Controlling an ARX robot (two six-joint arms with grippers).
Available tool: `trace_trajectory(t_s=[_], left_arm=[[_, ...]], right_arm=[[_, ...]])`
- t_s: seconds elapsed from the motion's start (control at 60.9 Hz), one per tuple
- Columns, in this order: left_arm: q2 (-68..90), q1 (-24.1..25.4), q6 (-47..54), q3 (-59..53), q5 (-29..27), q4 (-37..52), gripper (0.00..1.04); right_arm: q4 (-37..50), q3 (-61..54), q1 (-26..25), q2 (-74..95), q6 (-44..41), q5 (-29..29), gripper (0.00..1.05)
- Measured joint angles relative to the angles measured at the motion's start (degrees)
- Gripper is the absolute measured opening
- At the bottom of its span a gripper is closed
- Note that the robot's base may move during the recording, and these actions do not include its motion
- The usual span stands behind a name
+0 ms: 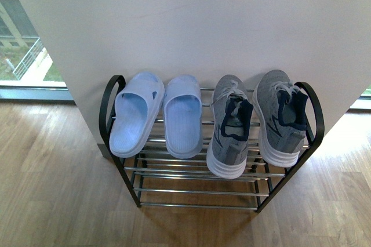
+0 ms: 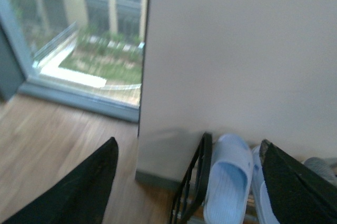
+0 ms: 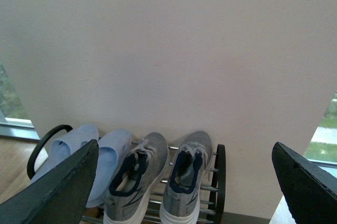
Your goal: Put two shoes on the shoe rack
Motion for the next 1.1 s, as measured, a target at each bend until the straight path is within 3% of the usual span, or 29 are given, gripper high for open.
trace_trajectory(t_s=[0.099,0.46,1.101], left_arm=[[-2.6,0.1,2.9,-2.4,1.1,4.1,0.56],[-11.2,0.3,5.3,-8.1,1.1,1.2,0.02],[-26.9,0.3,5.5,-13.4,1.1,-8.1,0.01]], right_arm=[[0.0,0.0,0.0,0.0,0.0,0.0,0.95],[0.0,0.0,0.0,0.0,0.0,0.0,0.95],[0.0,0.0,0.0,0.0,0.0,0.0,0.95]])
